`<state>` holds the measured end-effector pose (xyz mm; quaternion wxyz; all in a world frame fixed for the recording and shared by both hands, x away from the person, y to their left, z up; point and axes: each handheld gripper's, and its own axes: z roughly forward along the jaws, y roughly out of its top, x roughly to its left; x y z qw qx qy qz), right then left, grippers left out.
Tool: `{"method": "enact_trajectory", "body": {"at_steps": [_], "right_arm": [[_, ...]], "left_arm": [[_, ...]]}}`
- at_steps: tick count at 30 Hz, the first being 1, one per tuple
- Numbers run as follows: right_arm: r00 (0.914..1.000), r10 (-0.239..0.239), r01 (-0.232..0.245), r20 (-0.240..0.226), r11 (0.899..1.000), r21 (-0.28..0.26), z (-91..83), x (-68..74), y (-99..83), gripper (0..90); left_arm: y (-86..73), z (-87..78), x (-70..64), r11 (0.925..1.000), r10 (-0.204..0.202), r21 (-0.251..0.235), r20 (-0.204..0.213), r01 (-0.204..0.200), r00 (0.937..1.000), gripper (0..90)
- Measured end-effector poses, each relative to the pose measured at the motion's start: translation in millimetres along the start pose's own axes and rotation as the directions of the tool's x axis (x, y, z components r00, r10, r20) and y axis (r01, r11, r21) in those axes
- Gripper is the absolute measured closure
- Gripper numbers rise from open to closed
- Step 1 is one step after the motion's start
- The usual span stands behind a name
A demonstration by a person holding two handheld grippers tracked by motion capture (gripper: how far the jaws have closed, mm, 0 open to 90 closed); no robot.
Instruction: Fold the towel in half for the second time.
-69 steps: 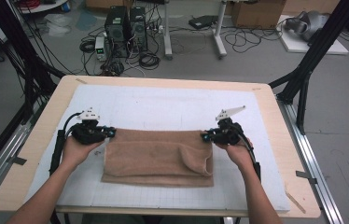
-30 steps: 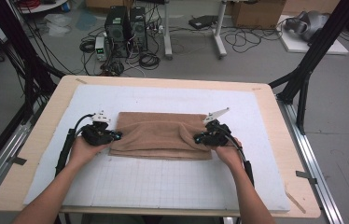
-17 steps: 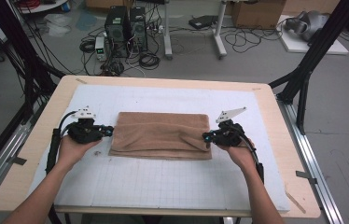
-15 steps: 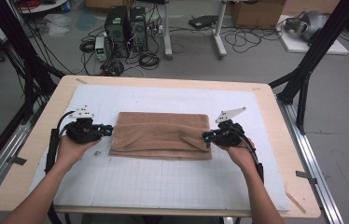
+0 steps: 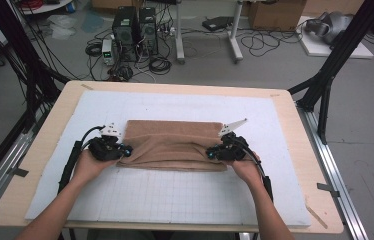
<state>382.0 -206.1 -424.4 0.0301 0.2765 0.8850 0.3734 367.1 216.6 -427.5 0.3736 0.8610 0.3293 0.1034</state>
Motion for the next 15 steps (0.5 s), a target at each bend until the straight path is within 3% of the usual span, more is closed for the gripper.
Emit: {"method": "enact_trajectory", "body": {"at_steps": [4,9,13,15], "right_arm": [[0.9997,-0.022,0.022,-0.007,1.000,-0.018,-9.9,-0.3,1.1,86.3],[0.9996,-0.028,0.028,-0.003,0.997,-0.071,-37.4,0.2,1.6,86.7],[0.9987,-0.050,0.050,-0.004,0.996,-0.075,-56.4,9.3,-1.4,88.9],[0.9986,-0.052,0.052,0.014,0.996,-0.068,-64.4,13.1,-5.7,82.9]], "left_arm": [[-0.6,-11.8,4.6,0.9988,-0.027,-0.042,0.005,0.027,0.9996,88.0],[-0.2,-39.4,8.8,0.9906,-0.050,-0.128,-0.005,0.048,0.9988,89.4],[-2.6,-54.4,5.4,0.9902,-0.028,-0.137,-0.019,0.025,0.9994,89.7],[-4.7,-58.1,1.4,0.9892,-0.019,-0.146,-0.005,0.018,0.9998,89.4]]}}
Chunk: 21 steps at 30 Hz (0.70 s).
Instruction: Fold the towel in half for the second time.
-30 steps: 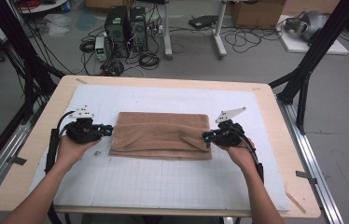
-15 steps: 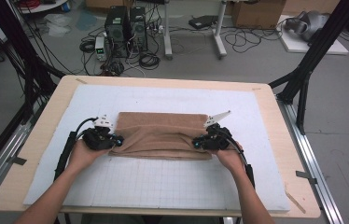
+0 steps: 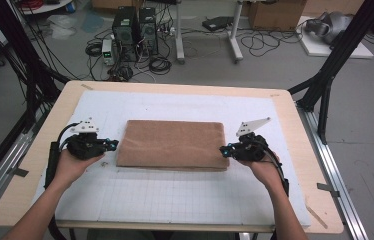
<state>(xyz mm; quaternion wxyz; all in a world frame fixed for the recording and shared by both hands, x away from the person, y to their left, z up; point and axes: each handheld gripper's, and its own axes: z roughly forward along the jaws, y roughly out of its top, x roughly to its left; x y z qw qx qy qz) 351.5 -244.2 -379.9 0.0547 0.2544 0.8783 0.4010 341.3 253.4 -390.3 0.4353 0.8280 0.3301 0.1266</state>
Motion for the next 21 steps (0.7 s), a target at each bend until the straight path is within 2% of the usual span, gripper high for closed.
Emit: {"method": "enact_trajectory", "body": {"at_steps": [1,3,5,8,10,11,12,14,15,18,21], "right_arm": [[0.9999,0.011,-0.011,-0.012,1.000,-0.013,-2.5,0.3,-2.8,80.9],[0.9998,0.017,-0.017,-0.006,1.000,-0.013,-3.4,2.5,-7.8,77.0],[0.9993,0.024,-0.025,-0.029,1.000,-0.019,2.4,3.3,-11.5,74.0],[0.9995,0.027,-0.027,-0.017,1.000,0.006,17.6,4.6,-14.7,63.8],[0.9997,0.024,-0.024,-0.008,0.999,0.032,27.1,3.4,-17.5,63.2],[0.9993,0.032,-0.031,-0.017,0.999,0.045,31.2,3.4,-19.6,63.2],[0.9992,0.035,-0.034,-0.019,0.998,0.058,35.3,3.8,-22.3,63.2],[0.9994,0.029,-0.028,-0.021,0.997,0.069,40.1,4.0,-26.4,65.7],[0.9991,0.034,-0.032,-0.025,0.997,0.076,42.3,3.9,-27.8,67.4],[0.9996,0.020,-0.019,-0.018,0.997,0.081,41.3,4.9,-26.9,77.1],[0.9982,0.025,-0.020,-0.054,0.995,0.100,40.4,7.4,-26.4,82.3]], "left_arm": [[-0.4,-0.8,-1.8,1.0000,0.000,0.002,0.000,0.000,1.0000,85.9],[-1.2,0.5,-4.8,0.9999,0.008,0.008,0.020,-0.008,0.9998,78.2],[-2.0,6.1,-8.2,0.9995,0.017,0.027,0.037,-0.018,0.9992,74.8],[-4.8,19.1,-12.1,0.9972,0.032,0.066,0.044,-0.035,0.9985,68.5],[-7.7,27.9,-14.1,0.9932,0.038,0.108,0.052,-0.044,0.9979,64.8],[-9.2,32.6,-15.2,0.9881,0.048,0.143,0.058,-0.055,0.9972,62.2],[-10.2,35.2,-16.5,0.9863,0.052,0.153,0.059,-0.061,0.9969,61.3],[-11.5,40.5,-19.7,0.9772,0.088,0.190,0.047,-0.095,0.9950,64.4],[-11.9,43.0,-22.0,0.9736,0.109,0.199,0.029,-0.113,0.9936,69.5],[-11.4,42.9,-24.1,0.9728,0.129,0.192,0.014,-0.129,0.9915,83.4],[-11.4,37.3,-20.2,0.9751,0.118,0.187,0.016,-0.119,0.9929,87.1]]}}
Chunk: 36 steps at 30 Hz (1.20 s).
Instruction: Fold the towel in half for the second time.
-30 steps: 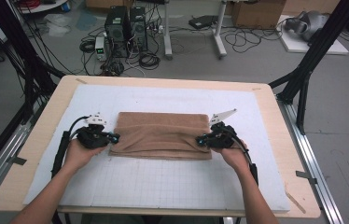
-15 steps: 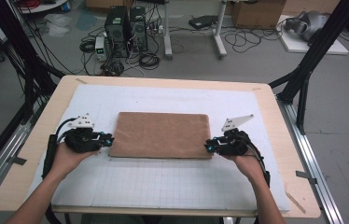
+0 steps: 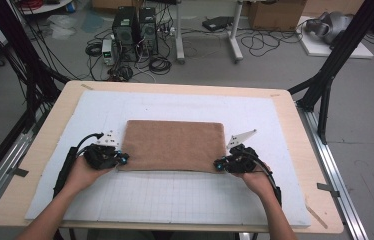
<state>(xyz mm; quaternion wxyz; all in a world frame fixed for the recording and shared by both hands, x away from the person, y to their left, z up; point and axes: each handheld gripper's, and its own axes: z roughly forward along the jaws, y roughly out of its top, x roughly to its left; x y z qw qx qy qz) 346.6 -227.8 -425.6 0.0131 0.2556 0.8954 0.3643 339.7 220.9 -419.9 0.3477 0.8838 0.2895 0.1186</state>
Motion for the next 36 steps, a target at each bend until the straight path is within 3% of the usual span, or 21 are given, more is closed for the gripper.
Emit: {"method": "enact_trajectory", "body": {"at_steps": [5,8,15,17,20,23,29,36], "right_arm": [[0.9998,0.020,-0.019,-0.008,1.000,0.014,0.2,0.3,-1.8,82.3],[0.9995,0.029,-0.028,-0.011,0.999,0.017,0.8,0.0,-2.4,82.3],[0.9994,0.031,-0.031,-0.012,0.999,0.019,0.5,0.0,-3.4,81.9],[0.9996,0.026,-0.026,-0.012,1.000,0.018,0.2,0.3,-3.4,79.5],[0.9995,0.027,-0.027,-0.018,1.000,-0.005,-2.0,2.8,-1.5,73.2],[0.9995,0.031,-0.031,0.006,0.998,-0.051,-6.0,2.0,0.3,66.3],[0.9954,0.069,-0.059,0.066,0.988,-0.142,-12.3,-0.8,1.5,41.0],[0.9907,0.086,-0.066,0.106,0.981,-0.184,-20.2,0.5,-0.4,29.6]], "left_arm": [[-8.6,-5.0,2.9,0.9995,-0.031,-0.012,-0.017,0.031,0.9994,89.6],[-16.3,-6.9,5.9,0.9961,-0.075,-0.046,0.001,0.075,0.9972,89.4],[-18.6,-12.0,6.0,0.9906,-0.102,-0.089,0.029,0.104,0.9944,73.1],[-19.9,-11.8,6.7,0.9895,-0.109,-0.091,0.030,0.112,0.9935,72.1],[-21.2,-12.5,8.3,0.9856,-0.129,-0.107,0.027,0.131,0.9913,69.5],[-21.1,-14.5,8.4,0.9816,-0.141,-0.127,0.020,0.142,0.9898,65.6],[-21.4,-19.1,10.2,0.9738,-0.161,-0.159,0.019,0.162,0.9867,56.4],[-19.7,-26.0,3.8,0.9690,-0.155,-0.195,0.000,0.152,0.9880,45.1]]}}
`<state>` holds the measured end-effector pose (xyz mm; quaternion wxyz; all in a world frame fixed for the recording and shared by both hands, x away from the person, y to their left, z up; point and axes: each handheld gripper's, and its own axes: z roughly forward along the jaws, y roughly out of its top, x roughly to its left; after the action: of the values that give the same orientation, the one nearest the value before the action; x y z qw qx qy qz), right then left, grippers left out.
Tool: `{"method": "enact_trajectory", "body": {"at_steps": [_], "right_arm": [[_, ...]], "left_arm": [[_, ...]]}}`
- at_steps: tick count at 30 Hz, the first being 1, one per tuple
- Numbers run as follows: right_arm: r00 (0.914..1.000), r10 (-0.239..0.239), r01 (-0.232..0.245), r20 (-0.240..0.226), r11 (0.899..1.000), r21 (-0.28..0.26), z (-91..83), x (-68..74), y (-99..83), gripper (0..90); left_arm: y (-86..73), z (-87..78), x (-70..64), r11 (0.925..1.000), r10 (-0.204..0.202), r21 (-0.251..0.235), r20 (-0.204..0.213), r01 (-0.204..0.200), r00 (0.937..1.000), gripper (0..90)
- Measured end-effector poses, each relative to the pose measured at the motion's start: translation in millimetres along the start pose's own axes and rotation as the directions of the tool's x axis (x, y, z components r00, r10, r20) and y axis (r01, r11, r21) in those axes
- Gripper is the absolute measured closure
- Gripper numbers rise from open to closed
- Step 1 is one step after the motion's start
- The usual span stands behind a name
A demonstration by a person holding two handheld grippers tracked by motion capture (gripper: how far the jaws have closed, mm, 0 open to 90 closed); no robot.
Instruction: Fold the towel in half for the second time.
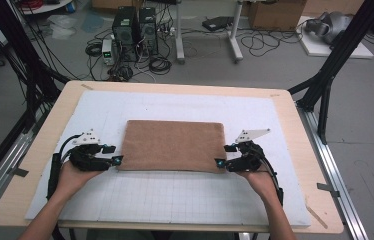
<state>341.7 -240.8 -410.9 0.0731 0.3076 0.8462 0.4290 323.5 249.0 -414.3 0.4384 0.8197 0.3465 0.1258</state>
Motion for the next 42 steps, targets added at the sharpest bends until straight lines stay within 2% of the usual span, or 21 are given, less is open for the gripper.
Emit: {"method": "enact_trajectory", "body": {"at_steps": [6,22,28,35,42], "right_arm": [[0.9998,-0.004,0.004,0.018,1.000,-0.008,-8.0,3.7,-0.2,22.4],[0.9971,0.011,-0.006,0.076,0.998,-0.069,-42.0,6.0,-12.8,16.0],[0.9963,0.031,-0.024,0.081,0.995,-0.092,-49.5,6.9,-18.5,13.4],[0.9957,0.019,-0.010,0.091,0.995,-0.097,-53.1,9.6,-20.2,12.1],[0.9945,0.016,-0.006,0.104,0.995,-0.099,-58.7,11.5,-23.1,12.1]], "left_arm": [[-2.1,-7.1,-4.4,0.9997,-0.007,-0.025,-0.011,0.007,0.9999,36.4],[-10.4,-32.4,-8.1,0.9971,-0.025,-0.073,-0.041,0.022,0.9988,26.9],[-13.1,-37.2,-11.1,0.9966,-0.034,-0.076,-0.039,0.031,0.9987,23.5],[-15.6,-43.7,-11.7,0.9954,-0.044,-0.087,-0.047,0.040,0.9979,18.4],[-20.8,-48.4,-12.4,0.9950,-0.047,-0.090,-0.045,0.043,0.9979,17.8]]}}
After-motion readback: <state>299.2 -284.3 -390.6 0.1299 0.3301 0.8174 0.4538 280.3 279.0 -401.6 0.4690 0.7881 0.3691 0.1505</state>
